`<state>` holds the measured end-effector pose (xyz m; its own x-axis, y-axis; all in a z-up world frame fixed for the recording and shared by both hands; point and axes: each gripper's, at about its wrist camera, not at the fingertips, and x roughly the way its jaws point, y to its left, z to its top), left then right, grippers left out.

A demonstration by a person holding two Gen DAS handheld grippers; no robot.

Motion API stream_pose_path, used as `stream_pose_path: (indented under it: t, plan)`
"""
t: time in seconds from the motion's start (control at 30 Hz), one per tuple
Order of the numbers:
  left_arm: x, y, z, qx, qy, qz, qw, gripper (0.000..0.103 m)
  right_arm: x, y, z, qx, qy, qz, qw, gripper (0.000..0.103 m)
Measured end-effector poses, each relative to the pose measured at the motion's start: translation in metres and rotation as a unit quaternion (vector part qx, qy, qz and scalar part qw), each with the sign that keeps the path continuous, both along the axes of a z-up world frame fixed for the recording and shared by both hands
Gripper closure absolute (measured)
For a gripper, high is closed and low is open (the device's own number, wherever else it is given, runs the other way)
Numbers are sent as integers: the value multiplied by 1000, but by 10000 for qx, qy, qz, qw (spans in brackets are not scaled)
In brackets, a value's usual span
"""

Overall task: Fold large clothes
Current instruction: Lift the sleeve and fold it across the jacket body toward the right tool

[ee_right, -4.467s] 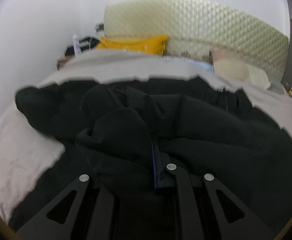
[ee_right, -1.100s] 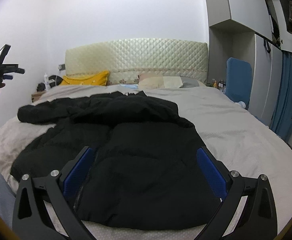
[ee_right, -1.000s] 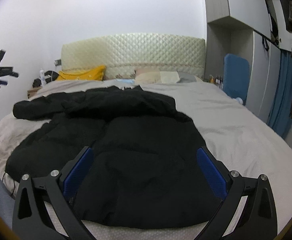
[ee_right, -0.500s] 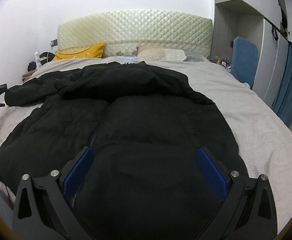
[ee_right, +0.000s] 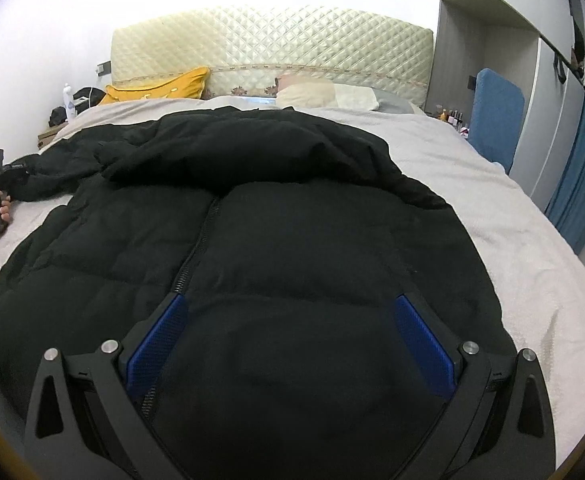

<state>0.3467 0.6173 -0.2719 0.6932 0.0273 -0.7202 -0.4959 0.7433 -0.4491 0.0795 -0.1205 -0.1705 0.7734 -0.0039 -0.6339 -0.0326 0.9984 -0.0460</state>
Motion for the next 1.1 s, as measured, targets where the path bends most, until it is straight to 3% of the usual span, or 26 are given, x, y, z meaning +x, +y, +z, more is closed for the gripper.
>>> stream_pose_path:
  t: [0.07, 0.17, 0.43, 0.6, 0.77, 0.87, 0.97, 1.1]
  plan:
    - [-3, -6, 14, 176, 19, 1, 9998, 81, -2, -2, 2, 15, -24, 9, 10000, 0]
    - [-10, -13, 37, 404, 23, 35, 9992, 90, -10, -8, 8, 182, -109, 5, 9998, 0]
    - [-37, -46, 118, 1026, -181, 39, 9945, 92, -24, -8, 31, 253, -406, 225, 9986, 0]
    - [-66, -89, 171, 1544, -558, 5, 9864, 92, -34, -10, 43, 320, -540, 336, 9975, 0]
    - [-80, -131, 214, 1606, -884, -89, 9830, 93, -42, -24, 53, 450, -635, 401, 9962, 0]
    - [-88, -166, 248, 1927, -1020, -285, 9755, 93, -48, -32, 57, 620, -670, 453, 9948, 0]
    - [-99, -207, 288, 2348, -1282, -394, 9628, 93, -55, -42, 60, 823, -733, 498, 9927, 0]
    - [-103, -255, 332, 2619, -1540, -597, 9509, 93, -68, -50, 70, 750, -893, 552, 9916, 0]
